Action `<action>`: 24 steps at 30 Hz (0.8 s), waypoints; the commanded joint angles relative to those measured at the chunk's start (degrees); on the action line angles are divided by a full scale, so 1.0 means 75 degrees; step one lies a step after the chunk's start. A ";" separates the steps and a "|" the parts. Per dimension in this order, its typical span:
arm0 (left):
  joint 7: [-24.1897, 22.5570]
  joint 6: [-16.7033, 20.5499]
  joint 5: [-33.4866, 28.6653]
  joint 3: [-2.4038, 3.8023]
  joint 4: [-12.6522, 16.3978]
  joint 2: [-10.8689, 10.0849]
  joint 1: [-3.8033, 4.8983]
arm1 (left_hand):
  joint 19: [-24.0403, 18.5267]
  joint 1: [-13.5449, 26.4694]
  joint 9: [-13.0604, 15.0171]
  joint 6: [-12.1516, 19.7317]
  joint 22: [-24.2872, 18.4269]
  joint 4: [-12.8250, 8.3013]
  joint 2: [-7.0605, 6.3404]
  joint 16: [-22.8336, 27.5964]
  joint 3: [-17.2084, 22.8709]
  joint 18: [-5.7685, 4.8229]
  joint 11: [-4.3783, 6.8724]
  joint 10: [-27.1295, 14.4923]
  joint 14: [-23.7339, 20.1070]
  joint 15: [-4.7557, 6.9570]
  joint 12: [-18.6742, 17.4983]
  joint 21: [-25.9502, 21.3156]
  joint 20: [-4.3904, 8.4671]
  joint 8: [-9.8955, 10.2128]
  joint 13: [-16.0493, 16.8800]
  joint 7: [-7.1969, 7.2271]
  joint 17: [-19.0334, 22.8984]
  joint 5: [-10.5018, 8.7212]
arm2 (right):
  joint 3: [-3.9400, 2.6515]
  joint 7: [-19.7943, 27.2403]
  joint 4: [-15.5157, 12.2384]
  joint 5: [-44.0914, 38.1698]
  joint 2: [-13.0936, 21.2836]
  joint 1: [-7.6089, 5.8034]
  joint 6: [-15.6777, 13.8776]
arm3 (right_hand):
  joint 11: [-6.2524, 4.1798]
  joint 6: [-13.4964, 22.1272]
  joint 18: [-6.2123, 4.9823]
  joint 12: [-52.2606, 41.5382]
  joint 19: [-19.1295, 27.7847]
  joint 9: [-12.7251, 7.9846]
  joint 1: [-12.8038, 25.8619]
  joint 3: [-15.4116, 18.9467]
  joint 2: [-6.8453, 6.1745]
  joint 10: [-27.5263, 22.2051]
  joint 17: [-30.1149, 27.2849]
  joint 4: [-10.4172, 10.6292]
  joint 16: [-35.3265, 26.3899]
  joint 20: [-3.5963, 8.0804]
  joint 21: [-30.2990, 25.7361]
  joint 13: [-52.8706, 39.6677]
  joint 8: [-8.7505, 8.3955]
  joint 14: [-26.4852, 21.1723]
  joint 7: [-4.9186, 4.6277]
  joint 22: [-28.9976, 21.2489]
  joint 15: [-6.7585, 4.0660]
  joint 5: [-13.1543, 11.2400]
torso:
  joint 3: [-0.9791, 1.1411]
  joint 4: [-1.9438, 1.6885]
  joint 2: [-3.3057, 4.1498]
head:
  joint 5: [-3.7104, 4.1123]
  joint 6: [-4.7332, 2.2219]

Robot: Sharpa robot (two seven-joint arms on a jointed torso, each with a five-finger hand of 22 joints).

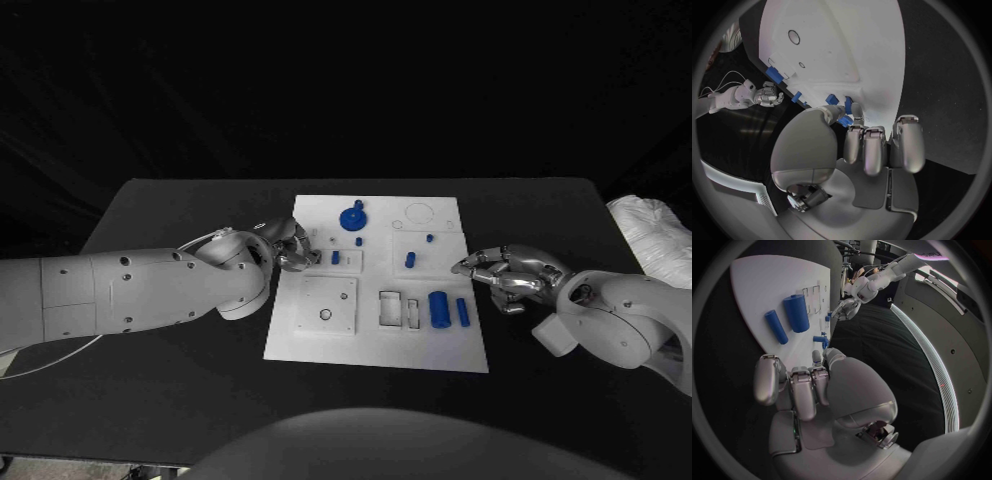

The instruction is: Assemble the parts on the task board

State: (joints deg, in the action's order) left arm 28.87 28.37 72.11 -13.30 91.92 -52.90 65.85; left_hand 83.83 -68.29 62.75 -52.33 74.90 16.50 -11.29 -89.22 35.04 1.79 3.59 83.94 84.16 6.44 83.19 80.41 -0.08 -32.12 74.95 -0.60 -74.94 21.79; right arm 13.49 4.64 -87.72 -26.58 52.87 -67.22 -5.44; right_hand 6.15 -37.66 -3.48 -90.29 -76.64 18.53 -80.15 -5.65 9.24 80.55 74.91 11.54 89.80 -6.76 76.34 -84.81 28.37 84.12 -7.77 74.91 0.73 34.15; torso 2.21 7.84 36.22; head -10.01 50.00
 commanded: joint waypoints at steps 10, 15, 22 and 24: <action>0.0030 -0.0139 0.0111 0.0002 -0.0001 0.0009 -0.0007 | 0.0347 0.0008 -0.0072 -0.0014 0.1631 -0.0004 0.0005 0.0054 0.0005 0.0049 -0.0021 -0.0039 0.0729 -0.0010 -0.0056 -0.0051 -0.0005 0.0022 0.1032 0.0030 -0.1833 -0.0309 | 0.0001 0.0030 -0.0008 -0.0030 -0.0007 0.0013 0.0120 | -0.0383 0.0048 -0.0082 0.0039 0.0054 0.0007 0.0041 -0.0046 -0.0045 0.1259 0.2012 0.0012 0.0026 -0.0012 -0.0034 -0.0692 0.0021 0.0784 -0.0030 0.1283 -0.0041 -0.0003 | 0.0005 -0.0008 -0.0001 | -0.0015 0.0000; 0.0019 -0.0195 0.0113 0.0002 0.0000 0.0014 -0.0007 | 0.0337 0.0232 -0.0221 -0.0069 0.1624 0.0013 0.0016 0.0069 -0.0239 0.0052 -0.0052 -0.0050 0.0725 -0.0037 -0.0062 -0.0077 -0.0029 0.0121 0.1022 -0.0006 -0.1817 -0.0692 | 0.0001 0.0034 -0.0003 -0.0030 -0.0014 0.0015 0.0119 | -0.0383 0.0048 -0.0082 0.0039 0.0054 0.0007 0.0041 -0.0046 -0.0045 0.1259 0.2012 0.0012 0.0026 -0.0012 -0.0034 -0.0692 0.0021 0.0784 -0.0030 0.1283 -0.0041 -0.0003 | 0.0001 -0.0004 -0.0004 | -0.0018 0.0000; -0.0009 -0.0201 0.0108 0.0002 0.0000 0.0024 -0.0007 | 0.0337 0.0558 -0.0403 -0.0135 0.1624 0.0027 0.0136 0.0072 -0.0758 0.0054 -0.0073 -0.0052 0.0724 -0.0055 -0.0054 -0.0084 -0.0050 0.0236 0.1025 -0.0029 -0.1814 -0.1115 | 0.0001 0.0035 0.0000 -0.0029 -0.0015 0.0018 0.0118 | -0.0381 0.0052 -0.0084 0.0039 0.0061 0.0009 0.0049 -0.0072 -0.0058 0.1259 0.2012 0.0003 0.0026 -0.0014 -0.0043 -0.0692 0.0024 0.0784 -0.0032 0.1280 -0.0040 0.0000 | 0.0001 0.0001 0.0000 | -0.0023 0.0000; -0.0011 -0.0197 0.0105 0.0002 0.0002 0.0025 -0.0007 | 0.0339 0.0628 -0.0443 -0.0153 0.1625 0.0033 0.0177 0.0069 -0.0906 0.0053 -0.0078 -0.0052 0.0725 -0.0059 -0.0052 -0.0083 -0.0053 0.0257 0.1025 -0.0035 -0.1818 -0.1223 | 0.0001 0.0035 0.0000 -0.0029 -0.0014 0.0019 0.0117 | -0.0381 0.0052 -0.0084 0.0039 0.0061 0.0009 0.0049 -0.0072 -0.0058 0.1259 0.2012 0.0003 0.0026 -0.0014 -0.0043 -0.0692 0.0024 0.0784 -0.0032 0.1280 -0.0040 0.0000 | 0.0002 0.0000 0.0003 | -0.0022 0.0000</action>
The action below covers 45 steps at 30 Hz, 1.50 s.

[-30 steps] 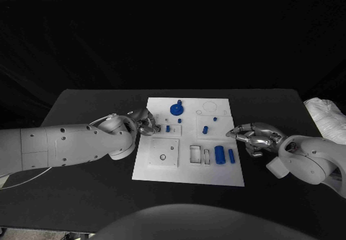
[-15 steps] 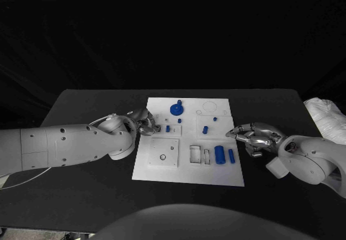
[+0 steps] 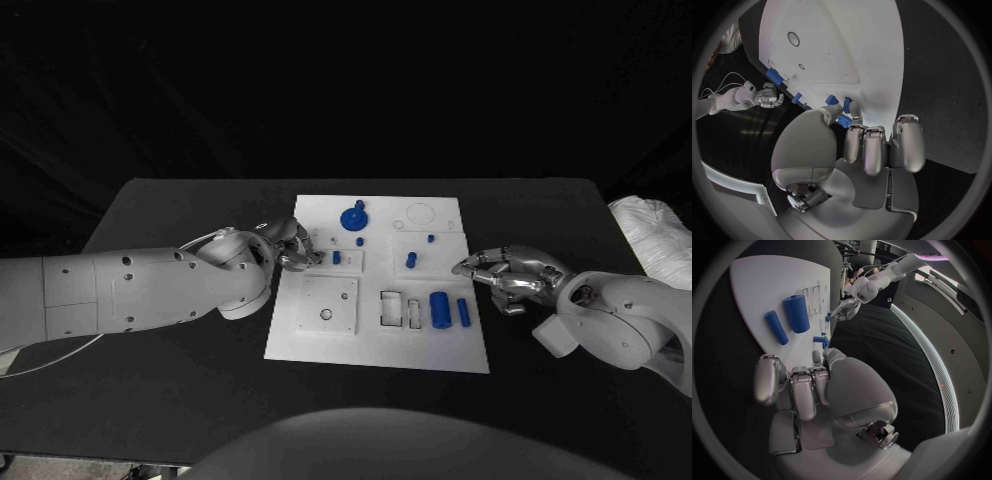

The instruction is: Assemble the parts on the task board

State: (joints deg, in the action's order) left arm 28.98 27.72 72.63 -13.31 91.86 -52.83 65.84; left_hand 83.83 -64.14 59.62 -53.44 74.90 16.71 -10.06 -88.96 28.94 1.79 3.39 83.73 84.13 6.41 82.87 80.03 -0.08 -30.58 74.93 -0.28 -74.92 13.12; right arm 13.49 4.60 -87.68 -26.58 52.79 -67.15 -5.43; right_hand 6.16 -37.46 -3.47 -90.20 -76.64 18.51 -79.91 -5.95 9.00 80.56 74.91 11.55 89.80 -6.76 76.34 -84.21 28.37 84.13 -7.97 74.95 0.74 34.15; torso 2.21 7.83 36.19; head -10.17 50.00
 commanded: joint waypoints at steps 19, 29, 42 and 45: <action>-0.0089 -0.0093 0.0026 0.0002 0.0000 0.0033 -0.0006 | 0.0336 0.0364 -0.0080 0.0044 0.1621 -0.0004 0.0127 0.0029 -0.1018 0.0056 -0.0081 -0.0024 0.0730 -0.0076 0.0006 -0.0053 -0.0075 0.0039 0.1034 -0.0117 -0.1825 -0.0311 | 0.0001 0.0038 0.0004 -0.0030 -0.0008 0.0021 0.0125 | -0.0378 0.0030 -0.0086 0.0027 0.0064 0.0017 0.0023 -0.0097 -0.0052 0.1259 0.2013 -0.0031 0.0026 -0.0016 -0.0050 -0.0772 0.0031 0.0783 -0.0009 0.1274 -0.0038 0.0019 | 0.0002 -0.0006 -0.0001 | -0.0003 0.0000; -0.0169 -0.0094 -0.0005 0.0002 0.0001 0.0059 -0.0008 | 0.0336 0.0418 0.0063 0.0218 0.1621 0.0012 0.0229 0.0024 -0.1629 0.0057 -0.0105 -0.0010 0.0732 -0.0098 0.0029 -0.0057 -0.0090 -0.0158 0.1054 -0.0141 -0.1832 -0.0471 | 0.0001 0.0038 0.0010 -0.0030 -0.0009 0.0030 0.0140 | -0.0376 0.0033 -0.0086 0.0027 0.0066 0.0019 0.0026 -0.0128 -0.0061 0.1259 0.2013 -0.0045 0.0026 -0.0018 -0.0053 -0.0772 0.0034 0.0783 -0.0011 0.1273 -0.0037 0.0027 | 0.0006 -0.0013 0.0000 | -0.0025 0.0000; -0.0188 0.0001 0.0061 0.0003 0.0060 -0.0024 -0.0008 | 0.0344 0.0368 0.0105 0.0314 0.1626 0.0010 0.0205 0.0005 -0.2280 0.0054 -0.0110 0.0029 0.0738 -0.0103 0.0077 -0.0042 -0.0099 -0.0278 0.1099 -0.0143 -0.1853 -0.0334 | 0.0001 0.0033 0.0003 -0.0030 0.0014 0.0034 0.0152 | -0.0375 0.0037 -0.0089 0.0027 0.0074 0.0022 0.0032 -0.0168 -0.0071 0.1259 0.2013 -0.0062 0.0026 -0.0019 -0.0064 -0.0772 0.0037 0.0783 -0.0014 0.1270 -0.0036 0.0039 | 0.0001 -0.0006 0.0004 | -0.0021 0.0000; -0.0084 0.0010 0.0211 0.0005 0.0137 -0.0121 -0.0006 | 0.0353 0.0375 0.0113 0.0341 0.1632 0.0016 0.0173 0.0002 -0.2507 0.0050 -0.0109 0.0056 0.0739 -0.0102 0.0107 -0.0021 -0.0100 -0.0311 0.1127 -0.0145 -0.1855 -0.0341 | 0.0001 0.0031 0.0002 -0.0030 0.0019 0.0034 0.0149 | -0.0375 0.0037 -0.0089 0.0027 0.0074 0.0022 0.0032 -0.0168 -0.0071 0.1259 0.2013 -0.0062 0.0026 -0.0019 -0.0064 -0.0772 0.0038 0.0783 -0.0014 0.1270 -0.0036 0.0039 | -0.0001 0.0003 0.0003 | -0.0026 0.0000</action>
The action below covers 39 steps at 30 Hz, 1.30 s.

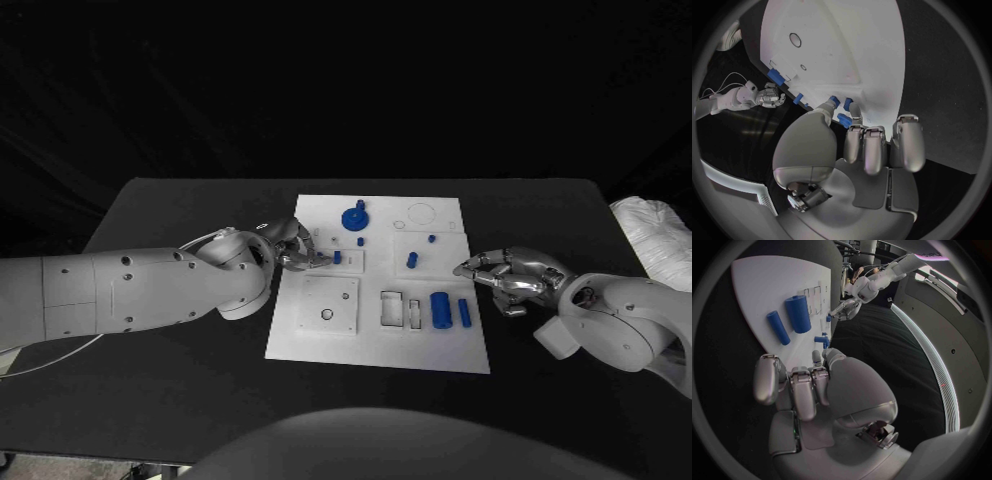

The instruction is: Assemble the parts on the task board

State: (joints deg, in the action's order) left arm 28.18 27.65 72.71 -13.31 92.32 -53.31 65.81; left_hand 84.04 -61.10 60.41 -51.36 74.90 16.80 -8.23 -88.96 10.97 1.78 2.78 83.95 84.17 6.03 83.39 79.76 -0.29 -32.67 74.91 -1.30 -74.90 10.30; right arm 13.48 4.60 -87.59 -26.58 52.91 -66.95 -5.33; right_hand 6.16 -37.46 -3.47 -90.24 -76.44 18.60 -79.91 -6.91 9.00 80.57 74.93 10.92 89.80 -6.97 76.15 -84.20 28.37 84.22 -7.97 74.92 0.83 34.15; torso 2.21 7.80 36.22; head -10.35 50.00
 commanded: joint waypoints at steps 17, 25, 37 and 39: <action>-0.0785 0.0688 0.0111 0.0027 0.0841 -0.1201 0.1122 | 0.0395 0.0947 0.0251 0.0591 0.1694 0.0050 -0.0108 -0.0139 -0.2669 0.0005 -0.0095 0.0150 0.0777 -0.0112 0.0193 0.0226 -0.0113 -0.0279 0.1297 -0.0108 -0.2013 -0.0950 | 0.0000 0.0086 -0.0016 -0.0030 0.0002 0.0007 0.0053 | -0.0375 0.0043 -0.0083 0.0032 0.0027 0.0013 0.0043 -0.0071 -0.0094 0.1257 0.2009 0.0005 0.0026 0.0007 -0.0021 -0.0774 0.0040 0.0771 -0.0015 0.1281 -0.0047 0.0047 | 0.0001 0.0019 -0.0004 | -0.0042 0.0000; -0.3507 0.1579 -0.1801 0.0029 0.0702 -0.1231 0.1749 | 0.0106 -0.0550 -0.0548 0.1116 0.1584 -0.0124 0.0590 0.0269 -0.2176 0.0071 -0.0469 -0.2826 0.0523 -0.0454 -0.2935 -0.0148 -0.0358 0.0423 -0.1491 -0.0436 -0.1589 0.0138 | 0.0000 0.0174 0.0001 -0.0025 -0.0030 0.0006 -0.0008 | -0.0374 0.0043 -0.0081 0.0032 0.0017 0.0013 0.0046 -0.0076 -0.0099 0.1257 0.2009 0.0003 0.0026 0.0007 -0.0012 -0.0774 0.0040 0.0771 -0.0016 0.1285 -0.0048 0.0049 | -0.0001 0.0011 -0.0001 | -0.0069 0.0000; -0.3263 -0.0729 0.1594 0.0011 0.0194 -0.0479 0.1840 | -0.0203 -0.4040 -0.4447 0.0303 0.1391 -0.0058 -0.0129 0.3915 0.0319 0.0233 -0.0575 -0.4776 -0.1332 -0.0519 -0.8774 -0.0691 -0.0533 0.3345 -0.6652 -0.0477 0.2046 -0.0386 | -0.0001 0.0263 -0.0024 -0.0020 -0.0027 0.0005 0.0024 | -0.0370 0.0053 -0.0064 0.0032 -0.0043 0.0013 0.0104 -0.0112 -0.0122 0.1257 0.2009 0.0020 0.0026 0.0005 0.0045 -0.0774 0.0038 0.0771 -0.0023 0.1308 -0.0046 0.0033 | -0.0013 -0.0019 0.0040 | -0.0079 0.0000; -0.3224 -0.0928 0.2429 0.0009 0.0117 -0.0292 0.1787 | 0.0014 -0.3858 -0.4835 0.0024 0.1474 -0.0036 -0.0249 0.3773 0.0333 0.0173 -0.0449 -0.4591 -0.0941 -0.0377 -0.9002 -0.0396 -0.0411 0.3488 -0.7087 -0.0265 0.2056 -0.0356 | -0.0001 0.0298 -0.0029 -0.0021 -0.0026 0.0005 0.0040 | -0.0369 0.0054 -0.0062 0.0032 -0.0051 0.0013 0.0108 -0.0115 -0.0123 0.1257 0.2009 0.0021 0.0026 0.0005 0.0052 -0.0774 0.0038 0.0771 -0.0023 0.1310 -0.0046 0.0031 | -0.0024 -0.0019 0.0071 | -0.0080 0.0000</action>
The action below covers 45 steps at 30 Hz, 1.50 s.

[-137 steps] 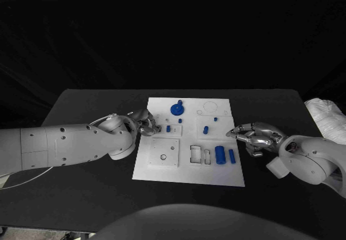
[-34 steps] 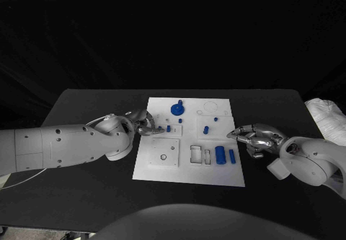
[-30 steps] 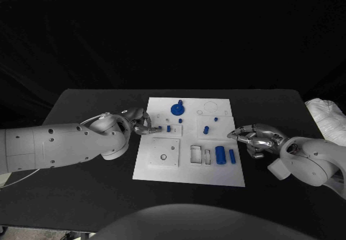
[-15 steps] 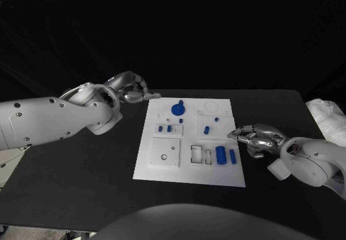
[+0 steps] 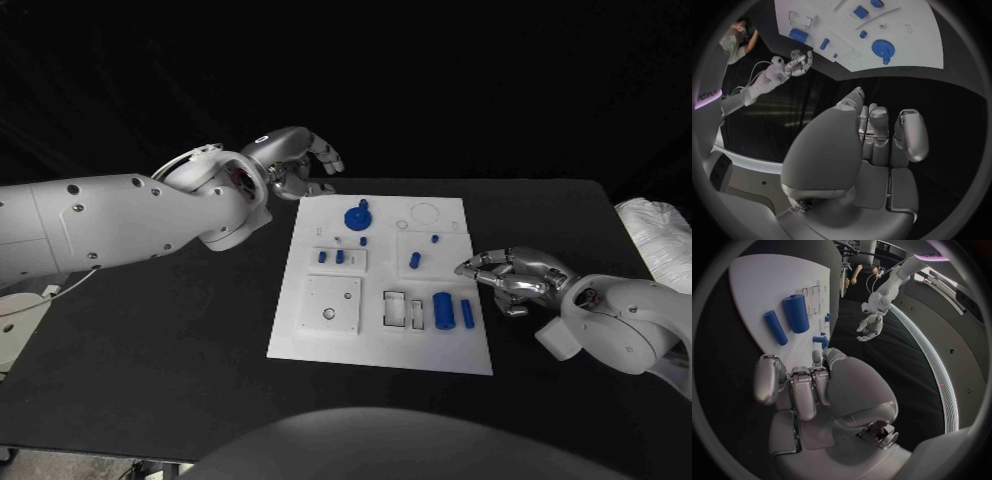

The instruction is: Assemble the parts on the task board

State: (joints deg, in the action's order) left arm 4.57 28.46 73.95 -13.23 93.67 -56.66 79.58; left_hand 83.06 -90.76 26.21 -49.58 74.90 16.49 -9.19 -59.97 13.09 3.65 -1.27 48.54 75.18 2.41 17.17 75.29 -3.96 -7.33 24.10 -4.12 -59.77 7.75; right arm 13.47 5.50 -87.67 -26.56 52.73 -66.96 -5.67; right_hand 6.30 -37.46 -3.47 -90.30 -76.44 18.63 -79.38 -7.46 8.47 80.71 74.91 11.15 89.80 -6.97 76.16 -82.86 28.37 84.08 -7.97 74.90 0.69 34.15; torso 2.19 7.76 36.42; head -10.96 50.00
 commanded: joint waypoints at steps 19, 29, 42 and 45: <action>0.0321 -0.2188 0.4561 0.0037 -0.0902 0.1511 -0.0478 | 0.0556 0.0482 -0.1325 -0.1095 0.1677 -0.0017 -0.0385 -0.1300 0.0066 -0.0232 0.0303 0.1092 0.1132 0.0369 -0.0597 0.0873 0.0365 0.0404 -0.1382 0.0355 -0.0487 -0.0275 | 0.0000 0.0479 -0.0139 -0.0032 0.0139 0.0007 0.0145 | -0.0410 0.0062 -0.0055 0.0040 -0.0102 0.0031 0.0446 -0.0172 -0.0196 0.1239 0.2012 0.0207 0.0026 0.0006 0.0077 -0.0952 0.0082 0.0789 0.0012 0.1327 -0.0038 -0.0549 | -0.0019 -0.0054 0.0168 | -0.0008 0.0000; 0.0336 -0.2199 0.4407 0.0045 -0.1177 0.1828 -0.0569 | 0.0547 0.0452 -0.1358 -0.1513 0.1667 -0.0036 -0.0340 -0.1292 0.0128 -0.0226 0.0284 0.1310 0.1090 0.0351 -0.0610 0.0838 0.0355 0.0234 -0.1477 0.0345 -0.0355 -0.0135 | -0.0001 0.0593 -0.0181 -0.0036 0.0183 0.0006 0.0145 | -0.0438 0.0028 -0.0041 0.0040 -0.0162 0.0065 0.0466 -0.0120 -0.0344 0.1239 0.2012 0.0144 0.0026 0.0031 0.0118 -0.0952 0.0154 0.0789 0.0044 0.1347 -0.0062 -0.1566 | -0.0022 -0.0046 0.0165 | 0.0050 0.0000; 0.0214 -0.1980 0.4295 0.0054 -0.1471 0.2103 -0.0713 | 0.0538 0.0258 -0.1400 -0.1565 0.1667 -0.0140 -0.0229 -0.1292 0.0346 -0.0226 0.0237 0.1516 0.1025 0.0318 -0.0627 0.0829 0.0332 0.0211 -0.1543 0.0270 -0.0219 0.0468 | -0.0001 0.0590 -0.0167 -0.0036 0.0178 0.0006 0.0157 | -0.0437 0.0030 -0.0043 0.0040 -0.0154 0.0064 0.0484 -0.0109 -0.0339 0.1239 0.2012 0.0160 0.0026 0.0032 0.0108 -0.0952 0.0154 0.0789 0.0040 0.1343 -0.0062 -0.1619 | -0.0023 -0.0057 0.0156 | 0.0072 0.0000; 0.0192 -0.1939 0.4290 0.0059 -0.1540 0.2181 -0.0731 | 0.0535 0.0249 -0.1410 -0.1553 0.1666 -0.0146 -0.0229 -0.1279 0.0372 -0.0224 0.0226 0.1528 0.1012 0.0312 -0.0638 0.0824 0.0328 0.0219 -0.1554 0.0261 -0.0184 0.0532 | -0.0001 0.0582 -0.0164 -0.0036 0.0171 0.0006 0.0165 | -0.0437 0.0032 -0.0045 0.0040 -0.0148 0.0063 0.0486 -0.0111 -0.0331 0.1239 0.2012 0.0163 0.0026 0.0032 0.0102 -0.0952 0.0153 0.0789 0.0040 0.1341 -0.0061 -0.1611 | -0.0024 -0.0056 0.0153 | 0.0075 0.0000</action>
State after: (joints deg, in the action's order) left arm 6.59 13.19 106.43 -12.87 82.37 -40.68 74.15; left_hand 83.93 -88.64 15.73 -61.12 74.93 15.47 -11.14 -69.44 15.53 2.69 0.32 59.59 83.12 4.78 12.60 81.66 -1.61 -5.51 12.50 -2.03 -61.24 11.49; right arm 13.45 9.18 -88.85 -26.57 54.08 -66.96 -5.52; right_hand 5.12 -37.27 -3.48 -90.21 -77.09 19.06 -75.84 -8.55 6.47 82.22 74.95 12.25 89.80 -6.75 76.67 -75.04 29.26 84.01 -8.16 74.93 0.60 22.40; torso 2.01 7.34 37.60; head -10.38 50.00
